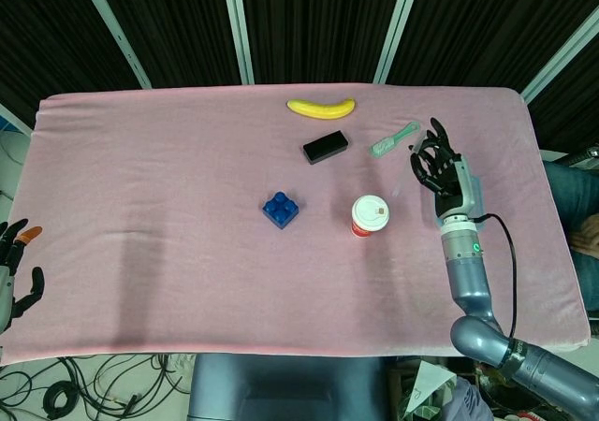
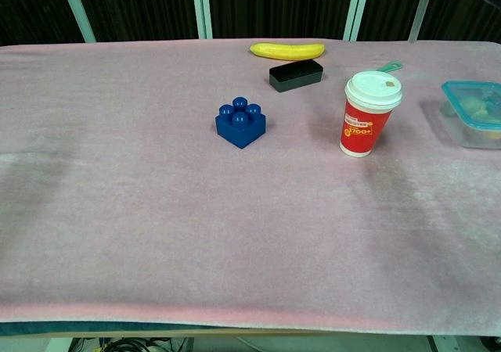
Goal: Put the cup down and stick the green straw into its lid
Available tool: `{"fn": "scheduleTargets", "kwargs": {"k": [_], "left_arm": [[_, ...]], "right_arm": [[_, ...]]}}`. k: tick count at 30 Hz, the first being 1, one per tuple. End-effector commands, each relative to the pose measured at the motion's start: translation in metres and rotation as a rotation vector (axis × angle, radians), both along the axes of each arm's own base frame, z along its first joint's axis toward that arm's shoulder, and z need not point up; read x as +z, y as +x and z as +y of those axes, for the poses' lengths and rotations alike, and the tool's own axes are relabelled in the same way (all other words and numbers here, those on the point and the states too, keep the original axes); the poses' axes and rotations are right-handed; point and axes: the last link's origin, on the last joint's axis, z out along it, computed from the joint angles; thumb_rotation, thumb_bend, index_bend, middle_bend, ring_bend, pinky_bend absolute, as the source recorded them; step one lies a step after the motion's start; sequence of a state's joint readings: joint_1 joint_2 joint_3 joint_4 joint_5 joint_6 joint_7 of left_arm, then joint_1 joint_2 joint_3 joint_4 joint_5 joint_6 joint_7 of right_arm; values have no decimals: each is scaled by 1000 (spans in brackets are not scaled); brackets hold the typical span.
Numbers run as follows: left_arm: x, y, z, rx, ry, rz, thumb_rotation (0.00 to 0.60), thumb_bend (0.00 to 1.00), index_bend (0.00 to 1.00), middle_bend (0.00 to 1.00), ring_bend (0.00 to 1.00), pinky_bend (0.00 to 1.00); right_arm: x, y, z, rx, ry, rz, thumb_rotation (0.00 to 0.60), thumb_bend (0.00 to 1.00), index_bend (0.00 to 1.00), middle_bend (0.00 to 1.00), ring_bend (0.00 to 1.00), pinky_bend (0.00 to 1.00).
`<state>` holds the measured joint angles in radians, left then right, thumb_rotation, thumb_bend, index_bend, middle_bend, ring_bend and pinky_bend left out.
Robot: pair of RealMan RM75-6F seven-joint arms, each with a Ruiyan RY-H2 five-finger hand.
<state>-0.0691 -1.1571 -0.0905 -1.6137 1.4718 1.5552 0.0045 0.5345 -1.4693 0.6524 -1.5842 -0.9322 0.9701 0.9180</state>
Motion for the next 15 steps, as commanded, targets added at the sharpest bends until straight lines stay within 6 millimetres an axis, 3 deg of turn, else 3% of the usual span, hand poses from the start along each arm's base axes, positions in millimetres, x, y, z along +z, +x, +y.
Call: {"fn": "scheduleTargets", "kwargs": {"k": [1, 15], "left_arm": [[0, 0, 0, 3, 2, -2, 600, 581, 201, 92, 23, 0], [0, 0, 0, 8, -3, -2, 600, 581, 201, 93, 23, 0]], "right_arm": [[-7, -1, 1, 5, 14, -7, 600, 342, 627, 0, 1, 181], [-31, -1, 3, 28, 53, -37, 600, 343, 629, 0, 1, 181]]}}
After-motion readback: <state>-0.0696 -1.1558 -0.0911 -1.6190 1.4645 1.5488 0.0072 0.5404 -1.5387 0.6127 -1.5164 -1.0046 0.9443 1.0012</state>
